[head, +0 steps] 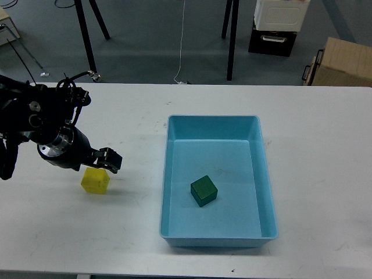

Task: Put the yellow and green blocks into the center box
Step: 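Lower the left gripper onto the yellow cube and grasp it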

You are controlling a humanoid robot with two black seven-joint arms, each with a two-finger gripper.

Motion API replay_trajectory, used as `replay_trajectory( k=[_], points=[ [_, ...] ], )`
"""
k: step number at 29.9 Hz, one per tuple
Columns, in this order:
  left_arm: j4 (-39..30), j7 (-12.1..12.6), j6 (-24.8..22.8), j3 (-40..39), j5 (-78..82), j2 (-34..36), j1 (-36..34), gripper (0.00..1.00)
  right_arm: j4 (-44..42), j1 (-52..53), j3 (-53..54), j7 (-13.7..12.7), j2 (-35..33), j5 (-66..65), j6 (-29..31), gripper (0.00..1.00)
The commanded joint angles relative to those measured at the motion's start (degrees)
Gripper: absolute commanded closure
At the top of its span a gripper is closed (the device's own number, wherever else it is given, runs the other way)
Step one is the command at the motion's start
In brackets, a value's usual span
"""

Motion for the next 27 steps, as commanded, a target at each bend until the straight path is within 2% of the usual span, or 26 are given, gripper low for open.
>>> replay_trajectory(
  k=[1, 5, 14, 20, 23, 25, 26, 27],
  points=[
    [3.35, 0.01, 0.0, -1.98, 1.71, -0.2, 4.6, 0.0, -0.02, -0.61, 0.14, 0.01, -0.09, 0.0, 0.0, 0.04],
    [5.56, -0.08, 0.0, -3.12, 7.42, -0.29, 8.12, 0.0, -0.02, -0.79, 0.14, 0.01, -0.09, 0.0, 0.0, 0.04],
    [7.93, -0.69, 0.0, -4.53, 8.14, -0.64, 10.41, 0.0, -0.02, -0.79, -0.21, -0.08, -0.26, 0.0, 0.0, 0.04],
    [11.53, -2.53, 0.0, -4.79, 10.15, -3.19, 13.39, 0.0, -0.11, -0.87, -0.12, -0.08, -0.26, -0.09, 0.0, 0.04],
    [12.94, -4.73, 0.0, -5.85, 12.61, -4.24, 14.72, 0.03, -0.11, -0.87, -0.12, -0.08, -0.26, -0.09, 0.0, 0.04],
    [13.03, -5.44, 0.0, -5.94, 14.46, -4.42, 15.07, 0.15, -0.11, -0.96, -0.21, -0.08, -0.26, -0.09, 0.0, 0.04],
    [13.12, -4.91, 0.0, -5.85, 14.81, -4.51, 15.07, 0.24, -0.11, -1.05, -0.21, -0.08, -0.35, -0.09, 0.0, 0.04],
    [13.12, -4.65, 0.0, -5.59, 14.9, -4.51, 15.07, 0.39, -0.02, -1.22, -0.12, -0.08, -0.27, -0.09, 0.0, 0.04]
  ],
)
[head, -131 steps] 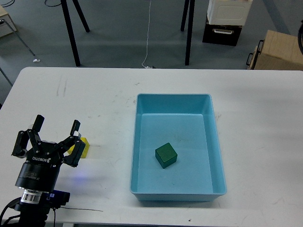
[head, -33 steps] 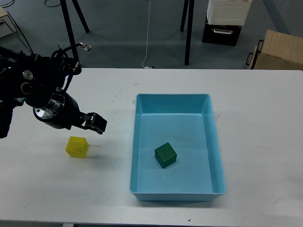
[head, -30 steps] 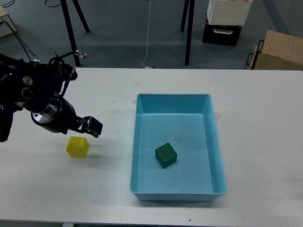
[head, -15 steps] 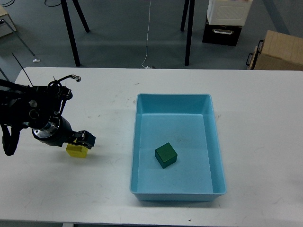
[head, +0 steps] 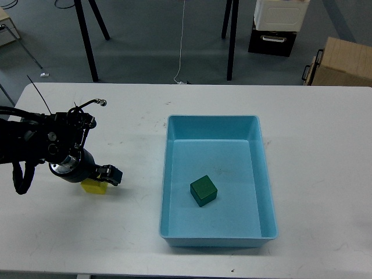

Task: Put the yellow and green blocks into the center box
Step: 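Lower the left gripper onto the yellow cube and grasp it, then carry the yellow cube with the left gripper over the tray onto the green cube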

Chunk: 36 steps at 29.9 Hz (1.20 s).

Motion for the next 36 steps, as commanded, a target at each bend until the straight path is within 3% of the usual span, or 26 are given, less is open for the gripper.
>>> replay_trajectory(
  k=[1, 2, 4, 5, 12, 15, 18, 22, 27, 36],
  points=[
    [0.19, 0.6, 0.0, 0.41, 1.28, -0.21, 0.24, 0.55, 0.09, -0.56, 0.12, 0.0, 0.02, 0.0, 0.0, 0.04],
    [0.19, 1.21, 0.0, 0.58, 1.37, -0.21, 0.24, 0.72, 0.09, -0.83, 0.2, 0.0, 0.02, 0.0, 0.0, 0.04],
    [0.19, 2.27, 0.0, 0.76, 2.07, 0.05, 0.24, 0.94, 0.09, -0.92, 0.29, 0.0, -0.07, 0.0, 0.0, 0.04],
    [0.11, 2.36, 0.0, 0.68, 2.94, 0.14, 0.24, 0.97, 0.09, -1.0, 0.29, 0.0, -0.07, 0.0, 0.0, 0.04],
    [-1.04, 2.54, 0.0, -4.4, 4.36, 1.02, -1.25, 1.0, 0.09, -1.44, 0.2, 0.0, 0.02, 0.0, 0.0, 0.04],
    [-3.32, 2.89, 0.0, -10.47, 3.92, 0.58, -5.46, 1.0, 0.18, -1.79, 0.29, 0.0, 0.02, 0.0, 0.0, 0.04],
    [-5.08, 2.98, 0.0, -11.63, -0.36, -0.56, -11.52, 1.0, 0.18, -2.14, 0.64, 0.0, 0.02, 0.0, 0.0, 0.04],
    [-6.23, 3.15, 0.0, -11.28, -9.25, -8.1, -19.87, 1.0, 0.18, -2.32, 0.73, 0.0, 0.1, 0.0, 0.0, 0.04],
    [-0.87, 3.07, 0.0, -7.43, -11.02, -26.72, -21.47, 1.0, 0.18, -2.41, 0.29, 0.09, 0.19, -0.09, 0.0, 0.04],
    [0.46, 3.07, 0.0, -3.9, -11.29, -27.46, -20.77, 1.0, 0.0, -2.59, 1.43, 0.09, 0.1, -0.61, 0.0, 0.04]
  ],
)
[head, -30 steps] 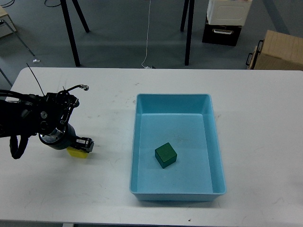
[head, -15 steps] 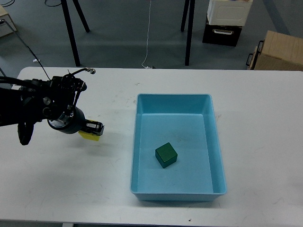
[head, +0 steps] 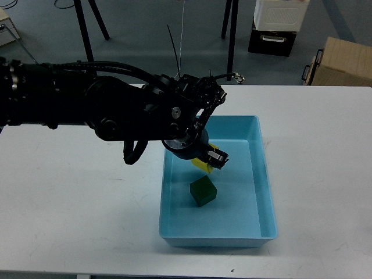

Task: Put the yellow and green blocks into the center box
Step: 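Carry the yellow cube with the left gripper over the tray onto the green cube, then open the left gripper and lift it away from the stacked cubes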

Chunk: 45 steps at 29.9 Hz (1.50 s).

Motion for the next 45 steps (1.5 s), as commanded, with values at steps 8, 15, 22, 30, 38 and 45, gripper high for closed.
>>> replay_trajectory(
  k=[8, 15, 22, 30, 38, 45],
  points=[
    [-0.15, -0.01, 0.0, 0.97, -0.17, -0.07, 5.29, 0.97, -0.17, -0.01, 0.23, -0.02, -0.2, -0.11, 0.0, 0.04],
    [1.52, -0.1, 0.0, 0.88, -0.25, -0.07, 6.08, 0.94, -0.26, -0.02, 0.32, -0.02, -0.38, -0.11, 0.0, 0.04],
    [1.44, -1.24, 0.0, 0.97, -0.25, -0.07, 6.61, 0.2, -0.26, -0.28, 0.23, -0.02, -0.38, -0.11, 0.0, 0.04],
    [1.35, -2.74, 0.0, 0.62, -0.52, -0.07, 6.43, 0.0, -0.35, -0.37, 0.32, -0.11, -0.46, -0.11, 0.0, 0.04],
    [1.87, -3.18, 0.0, -1.31, -1.57, -0.07, 3.9, 0.0, -0.35, -0.37, 0.32, -0.02, -0.2, -0.19, 0.0, 0.04],
    [0.99, -12.39, 0.0, -21.94, -11.05, 4.4, 4.5, 0.0, -0.35, 2.96, 1.46, 0.33, -0.2, -1.95, 0.0, 0.04]
  ],
)
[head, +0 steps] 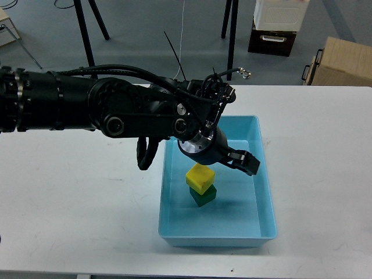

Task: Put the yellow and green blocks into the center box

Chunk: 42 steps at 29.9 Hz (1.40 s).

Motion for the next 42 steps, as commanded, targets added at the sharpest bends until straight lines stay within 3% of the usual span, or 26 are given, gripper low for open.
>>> replay_trajectory(
  k=[1, 10, 19, 25, 29, 33, 38, 42],
  points=[
    [0.25, -4.61, 0.0, -11.33, -6.29, 4.99, 1.98, 0.0, -0.19, 2.9, 0.06, 0.07, -0.14, -0.95, 0.0, 0.04],
    [5.07, -5.14, 0.0, -37.78, -22.65, 19.85, 16.12, 0.0, -2.91, 7.65, -2.84, 0.16, -0.14, -4.38, 0.0, 0.04],
    [7.64, -5.06, 0.0, -74.51, -23.88, 22.49, 46.42, 0.0, -4.5, 12.23, -6.62, 0.16, -0.06, -4.47, 0.0, 0.04],
    [-1.49, -4.88, 0.0, -94.56, -29.07, 22.84, 68.66, 0.0, -4.41, 14.07, -9.78, 0.16, 0.3, -6.4, 0.0, 0.04],
    [-9.14, -4.97, 0.0, -102.92, -29.42, 20.75, 82.02, 0.0, -3.98, 14.51, -12.15, 0.16, 0.56, -9.73, 0.0, 0.04],
    [-16.43, -5.06, 0.0, -111.01, -29.95, 11.27, 94.76, 0.0, -3.54, 14.08, -12.95, 0.16, 3.45, -12.91, 0.0, 0.03],
    [-27.24, -4.88, 0.0, -111.9, -28.64, 0.54, 110.94, 0.0, -3.1, 13.11, -12.51, 0.16, 4.78, -12.91, 0.0, 0.03],
    [-29.28, -5.06, 0.0, -112.78, -28.19, -0.89, 118.69, 0.0, -2.48, 11.35, -10.58, 0.16, 4.6, -12.91, 0.0, 0.03]
  ],
)
